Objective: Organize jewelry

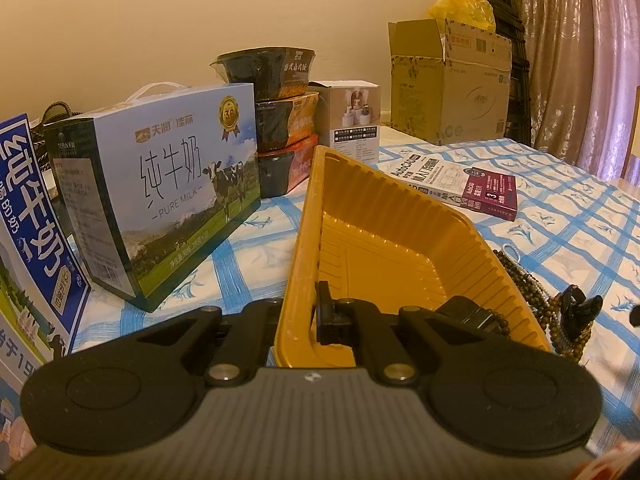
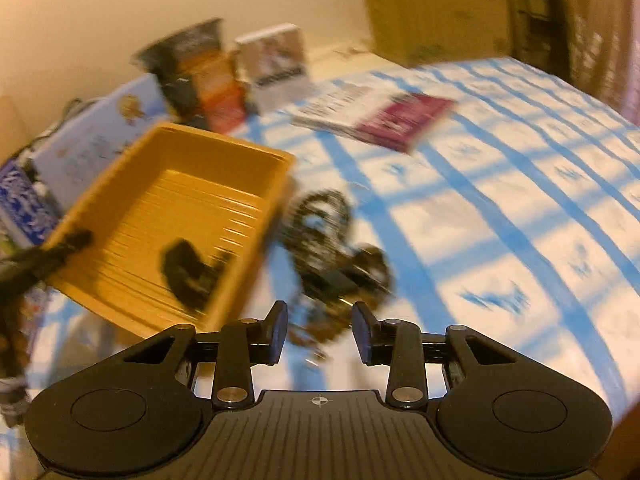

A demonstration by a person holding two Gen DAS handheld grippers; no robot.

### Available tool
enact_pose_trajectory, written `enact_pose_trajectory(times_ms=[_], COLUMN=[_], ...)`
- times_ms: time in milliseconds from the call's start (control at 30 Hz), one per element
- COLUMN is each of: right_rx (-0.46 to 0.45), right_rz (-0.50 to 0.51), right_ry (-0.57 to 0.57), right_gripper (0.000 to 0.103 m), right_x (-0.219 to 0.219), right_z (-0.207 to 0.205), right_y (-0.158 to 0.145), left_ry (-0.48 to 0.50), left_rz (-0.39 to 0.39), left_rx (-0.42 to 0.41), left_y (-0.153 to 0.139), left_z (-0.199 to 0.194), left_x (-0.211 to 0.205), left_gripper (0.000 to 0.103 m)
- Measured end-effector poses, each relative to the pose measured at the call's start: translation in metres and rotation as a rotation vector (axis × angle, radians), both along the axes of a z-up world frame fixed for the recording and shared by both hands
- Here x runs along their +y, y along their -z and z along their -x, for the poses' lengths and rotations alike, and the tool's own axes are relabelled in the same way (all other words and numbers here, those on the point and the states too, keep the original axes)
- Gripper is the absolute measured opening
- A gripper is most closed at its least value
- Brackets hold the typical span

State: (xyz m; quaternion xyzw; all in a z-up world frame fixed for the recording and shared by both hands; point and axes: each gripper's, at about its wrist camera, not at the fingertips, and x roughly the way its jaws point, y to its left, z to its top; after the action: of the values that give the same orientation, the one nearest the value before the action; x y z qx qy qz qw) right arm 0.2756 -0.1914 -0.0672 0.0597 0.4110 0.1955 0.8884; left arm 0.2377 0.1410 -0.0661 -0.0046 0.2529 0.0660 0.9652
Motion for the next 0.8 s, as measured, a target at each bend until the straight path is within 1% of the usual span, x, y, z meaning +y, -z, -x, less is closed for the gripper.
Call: enact_pose_trajectory(times_ms=[100, 200, 500, 800], right_rx=[0.018, 0.009, -0.048, -0.089], right_rz=[0.034, 0.060, 0.113, 0.142], right_ry=[0.027, 0.027, -0.041, -0.081], right_gripper=[0.037, 0.037, 0.039, 0.044], right_x=[-0.011, -0.015, 0.011, 0.030], right_z=[0.000, 0.001, -0.004, -0.012], right_y=[0.009, 0.014, 0.018, 0.016], left_ry=[-0.001, -0.005, -0.003, -0.003], left_rz=[-0.007, -0.007, -0.011, -0.011], left_rx=[-0.001, 0.001, 0.004, 0.004], left_y=[0.001, 0.001, 0.000, 0.000], left_z=[0.000, -0.001, -0.001, -0.001], left_x=[-0.001, -0.001, -0.002, -0.002], left_gripper=[0.004, 0.004, 0.004, 0.004])
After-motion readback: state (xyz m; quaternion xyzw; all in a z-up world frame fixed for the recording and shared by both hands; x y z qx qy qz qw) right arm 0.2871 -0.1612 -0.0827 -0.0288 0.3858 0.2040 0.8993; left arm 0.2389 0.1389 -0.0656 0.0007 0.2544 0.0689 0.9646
